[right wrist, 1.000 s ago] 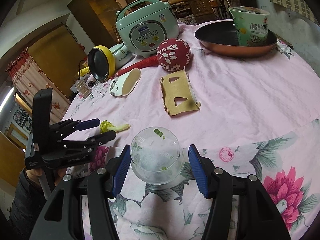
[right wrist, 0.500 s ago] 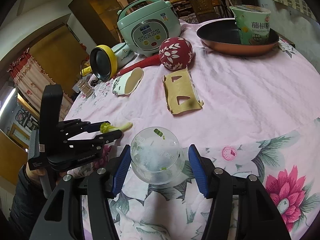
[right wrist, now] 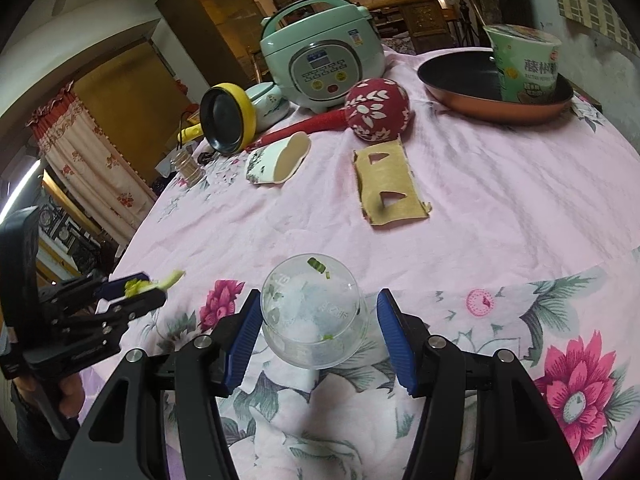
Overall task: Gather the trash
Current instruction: 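Lower the open left tool onto the celery stalk and close it, then lift the cup and celery with both tools and carry them over the basket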
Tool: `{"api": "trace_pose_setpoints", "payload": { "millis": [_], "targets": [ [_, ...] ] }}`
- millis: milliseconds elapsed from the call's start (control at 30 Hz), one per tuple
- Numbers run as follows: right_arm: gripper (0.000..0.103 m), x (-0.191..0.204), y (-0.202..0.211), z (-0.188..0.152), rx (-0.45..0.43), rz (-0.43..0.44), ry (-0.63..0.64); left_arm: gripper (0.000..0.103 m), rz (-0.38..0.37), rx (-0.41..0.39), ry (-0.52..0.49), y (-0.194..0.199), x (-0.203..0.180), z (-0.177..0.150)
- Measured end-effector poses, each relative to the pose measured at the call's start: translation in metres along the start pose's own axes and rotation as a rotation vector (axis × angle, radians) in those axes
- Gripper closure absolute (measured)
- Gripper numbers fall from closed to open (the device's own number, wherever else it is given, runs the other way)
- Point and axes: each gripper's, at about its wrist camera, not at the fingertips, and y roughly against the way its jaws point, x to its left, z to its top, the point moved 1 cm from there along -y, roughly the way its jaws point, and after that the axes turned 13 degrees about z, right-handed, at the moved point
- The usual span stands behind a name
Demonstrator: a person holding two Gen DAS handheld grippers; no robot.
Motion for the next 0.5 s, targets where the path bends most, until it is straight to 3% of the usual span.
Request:
{"api": "trace_pose_setpoints", "payload": {
  "millis": [233, 367, 500],
  "targets": [
    [0.045, 0.026, -0.010, -0.011, 0.025, 0.007, 0.089, 0.063, 0.062, 0.109, 0.184, 0.013, 0.023, -0.077],
    [0.045, 0.040, -0.013, -0.017, 0.030, 0.016, 0.132, 0.062, 0.021, 0.178, 0.207, 0.014, 0.025, -0.110],
    [0.045, 0.045, -0.013, -0.019, 0.026, 0.017, 0.154, 0.059, -0.001, 0.174, 0.211, 0.023, 0.030, -0.116]
  ]
}}
